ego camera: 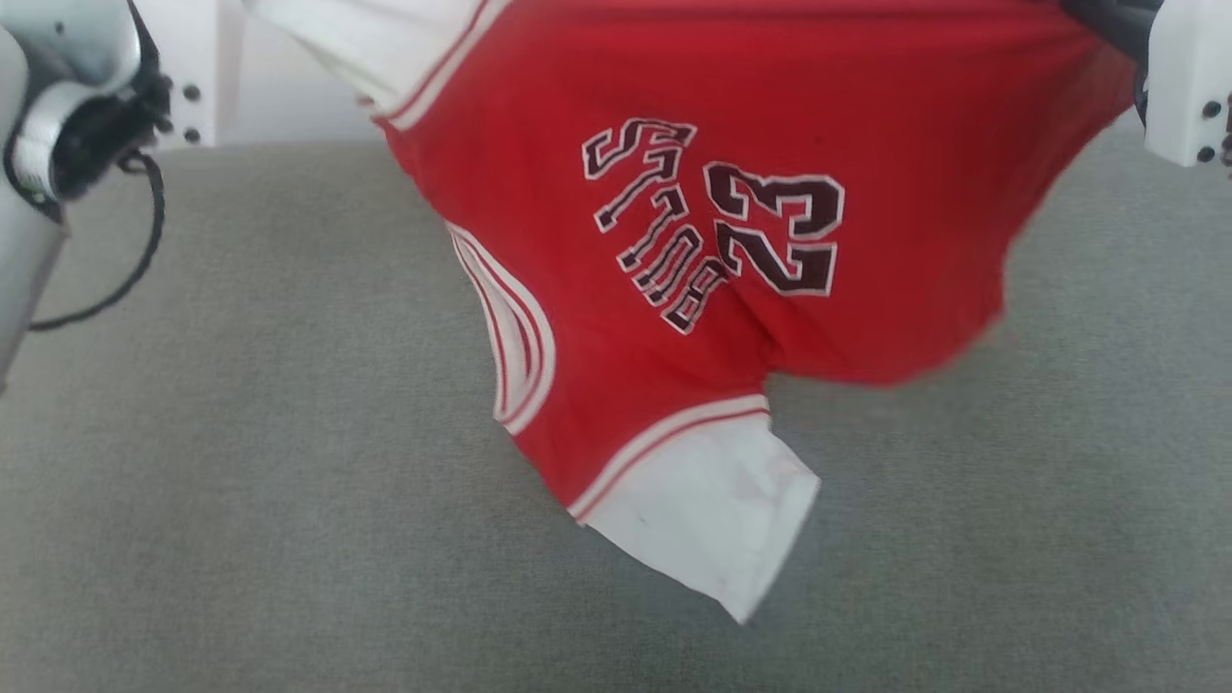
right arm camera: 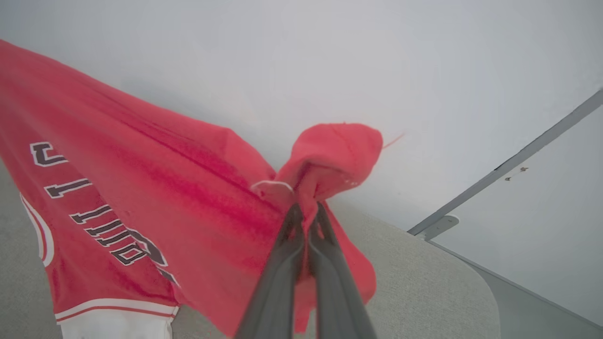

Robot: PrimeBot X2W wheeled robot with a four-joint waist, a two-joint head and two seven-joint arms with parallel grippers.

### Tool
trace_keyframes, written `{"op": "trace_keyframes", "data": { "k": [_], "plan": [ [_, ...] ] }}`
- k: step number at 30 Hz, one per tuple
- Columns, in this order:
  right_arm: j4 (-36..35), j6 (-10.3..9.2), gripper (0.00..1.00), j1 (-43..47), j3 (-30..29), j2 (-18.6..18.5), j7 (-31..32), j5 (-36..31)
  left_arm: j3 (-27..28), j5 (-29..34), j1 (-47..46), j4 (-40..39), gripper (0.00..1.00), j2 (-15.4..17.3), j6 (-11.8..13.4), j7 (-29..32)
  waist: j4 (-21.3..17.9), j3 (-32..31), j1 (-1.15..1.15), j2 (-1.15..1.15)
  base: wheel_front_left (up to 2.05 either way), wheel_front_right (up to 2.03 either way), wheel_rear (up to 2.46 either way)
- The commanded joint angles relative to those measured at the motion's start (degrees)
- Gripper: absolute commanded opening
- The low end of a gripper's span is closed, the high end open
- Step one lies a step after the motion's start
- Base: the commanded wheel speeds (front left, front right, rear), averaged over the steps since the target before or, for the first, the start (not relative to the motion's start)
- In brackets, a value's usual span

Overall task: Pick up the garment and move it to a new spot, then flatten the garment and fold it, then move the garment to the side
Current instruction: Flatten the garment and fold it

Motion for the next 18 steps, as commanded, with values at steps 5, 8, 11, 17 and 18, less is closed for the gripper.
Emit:
{"op": "trace_keyframes", "data": {
  "k": [5,8,11,17,18],
  "plan": [
    [-0.17,-0.12,0.0,-1.23,-1.66,1.17,-0.26,-2.06,0.31,1.9,-4.8,2.86,0.0,-0.68,-1.08,-1.94,-1.17,0.02,0.0,0.0,0.0,0.0,0.0],
    [0.62,-0.12,0.0,-2.58,-2.42,1.83,-1.62,-3.5,0.22,3.65,-7.88,4.91,0.0,-1.78,-1.58,-5.69,-1.46,1.61,0.0,0.0,0.0,0.0,0.0],
    [2.77,-0.12,0.0,-4.83,-3.3,2.81,-4.75,-5.66,0.64,5.5,-11.38,7.74,0.0,-3.22,-1.8,-9.79,-1.72,4.45,0.0,0.0,0.0,0.0,0.0],
    [9.36,-0.12,0.0,-11.59,-3.06,5.64,-14.69,-10.8,1.03,10.43,-20.1,14.67,0.0,-6.0,-0.35,-19.79,-1.84,11.23,0.0,0.0,0.0,0.0,0.0],
    [10.54,-0.12,0.0,-12.89,-2.69,6.05,-16.57,-11.83,1.1,11.01,-21.81,15.88,0.0,-6.31,-0.09,-21.64,-1.8,12.41,0.0,0.0,0.0,0.0,0.0]
  ]
}}
